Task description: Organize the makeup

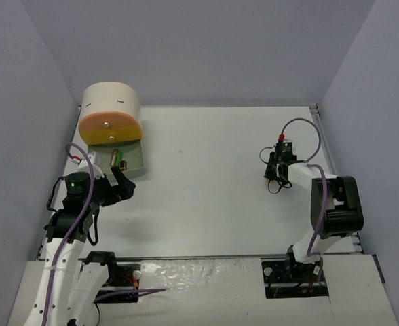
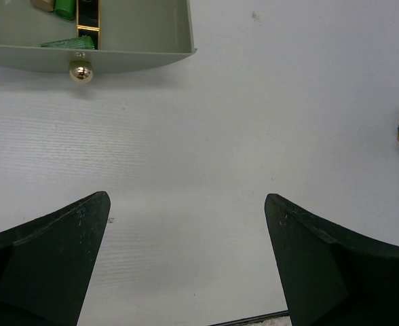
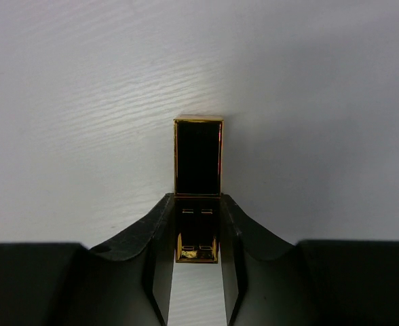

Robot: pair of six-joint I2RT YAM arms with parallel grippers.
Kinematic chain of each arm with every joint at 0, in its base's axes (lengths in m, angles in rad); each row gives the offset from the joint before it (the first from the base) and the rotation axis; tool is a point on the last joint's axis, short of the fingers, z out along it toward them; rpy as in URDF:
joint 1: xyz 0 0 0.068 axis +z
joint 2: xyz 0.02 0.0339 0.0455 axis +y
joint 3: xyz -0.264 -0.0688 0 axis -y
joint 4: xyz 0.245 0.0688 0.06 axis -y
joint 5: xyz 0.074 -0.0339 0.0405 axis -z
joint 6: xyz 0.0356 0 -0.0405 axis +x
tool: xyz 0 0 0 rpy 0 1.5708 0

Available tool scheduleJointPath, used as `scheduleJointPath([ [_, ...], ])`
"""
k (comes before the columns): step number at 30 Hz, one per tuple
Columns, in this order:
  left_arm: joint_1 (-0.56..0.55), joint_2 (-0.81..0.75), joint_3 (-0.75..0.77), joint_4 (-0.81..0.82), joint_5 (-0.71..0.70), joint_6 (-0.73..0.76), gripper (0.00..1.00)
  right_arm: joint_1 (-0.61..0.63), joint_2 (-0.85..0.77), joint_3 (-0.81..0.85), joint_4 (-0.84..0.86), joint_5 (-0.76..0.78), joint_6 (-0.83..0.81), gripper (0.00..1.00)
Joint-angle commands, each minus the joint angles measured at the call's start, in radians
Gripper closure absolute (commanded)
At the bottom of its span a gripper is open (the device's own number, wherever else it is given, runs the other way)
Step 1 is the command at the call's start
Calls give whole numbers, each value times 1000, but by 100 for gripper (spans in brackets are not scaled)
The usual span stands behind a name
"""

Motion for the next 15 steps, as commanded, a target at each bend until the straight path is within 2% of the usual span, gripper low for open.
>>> scheduleJointPath([
  [1, -4, 10, 17, 90, 92, -74, 3, 137, -7, 49, 20, 30, -5, 100],
  [6, -17, 16, 37, 117, 155, -158, 3, 320, -87, 31, 123, 28, 18, 100],
  [8, -34, 19, 45, 138, 168, -206, 3, 436, -137, 25, 194, 22, 20, 100],
  [15, -131, 36, 42, 233, 153, -343, 3, 748, -221, 6, 463, 22, -12, 100],
])
